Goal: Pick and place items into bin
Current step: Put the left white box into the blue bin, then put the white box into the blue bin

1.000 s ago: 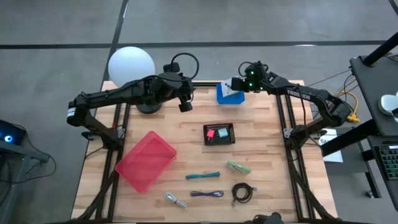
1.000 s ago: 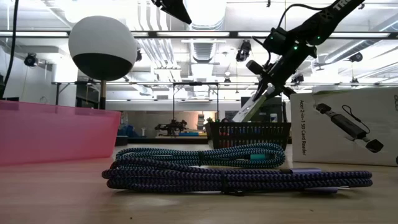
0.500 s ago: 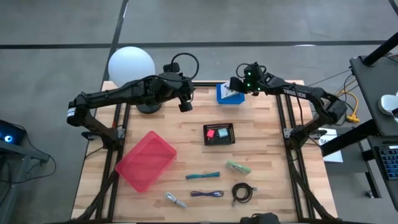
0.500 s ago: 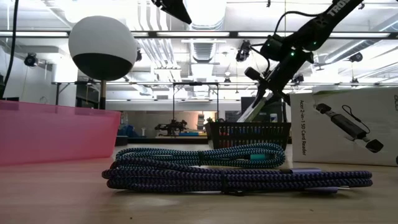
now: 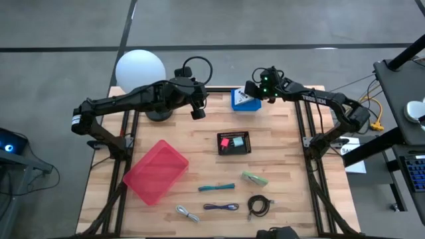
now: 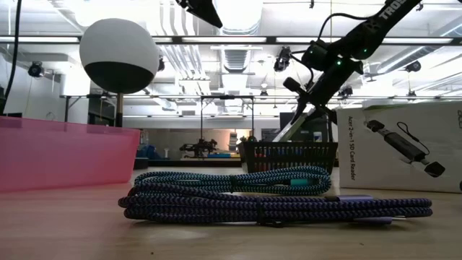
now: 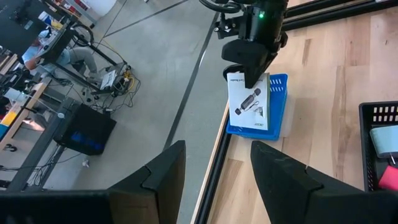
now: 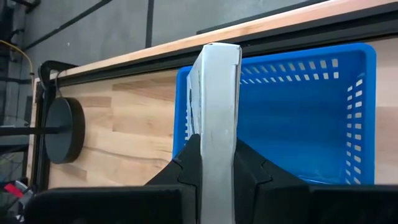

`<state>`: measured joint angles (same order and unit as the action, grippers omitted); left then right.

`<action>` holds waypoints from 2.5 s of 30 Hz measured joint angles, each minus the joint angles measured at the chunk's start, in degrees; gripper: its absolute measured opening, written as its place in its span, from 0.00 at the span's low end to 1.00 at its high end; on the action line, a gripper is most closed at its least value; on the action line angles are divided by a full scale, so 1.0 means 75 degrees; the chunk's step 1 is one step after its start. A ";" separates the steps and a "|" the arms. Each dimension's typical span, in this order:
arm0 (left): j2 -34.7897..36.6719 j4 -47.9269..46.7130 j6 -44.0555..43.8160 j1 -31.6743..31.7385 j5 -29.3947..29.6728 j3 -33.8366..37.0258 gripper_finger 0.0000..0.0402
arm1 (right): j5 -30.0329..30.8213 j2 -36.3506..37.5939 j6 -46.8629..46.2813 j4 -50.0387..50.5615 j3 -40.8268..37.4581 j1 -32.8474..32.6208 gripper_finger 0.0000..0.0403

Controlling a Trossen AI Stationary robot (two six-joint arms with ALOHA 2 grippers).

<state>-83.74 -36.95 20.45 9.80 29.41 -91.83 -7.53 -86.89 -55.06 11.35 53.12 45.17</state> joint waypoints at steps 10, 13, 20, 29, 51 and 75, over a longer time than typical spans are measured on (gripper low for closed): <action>0.0000 0.0001 -0.0003 0.0000 -0.0002 0.0000 0.41 | 0.0004 0.0000 -0.0069 0.0002 0.0000 0.0000 0.30; 0.0000 0.0000 -0.0003 -0.0003 -0.0001 0.0000 0.41 | 0.0006 0.0000 -0.0057 0.0003 0.0000 0.0000 0.35; 0.0000 0.0000 -0.0003 0.0000 -0.0001 0.0000 0.41 | -0.0010 0.0004 0.0079 0.0003 0.0000 0.0000 0.37; 0.0000 0.0003 -0.0006 -0.0003 -0.0003 0.0000 0.41 | -0.0082 0.0271 0.0624 0.0054 0.0307 0.0000 0.34; 0.0000 0.0003 -0.0050 -0.0004 -0.0003 0.0000 0.41 | -0.1217 0.1981 0.2428 0.0265 0.1597 -0.0189 0.32; 0.0054 0.1583 -0.2906 -0.0009 -0.3378 -0.0003 0.41 | -0.1288 0.3945 0.6145 0.2356 0.1491 -0.1559 0.35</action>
<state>-83.34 -25.08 -1.35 9.74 4.07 -91.85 -17.19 -57.31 -8.97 29.03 64.30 33.47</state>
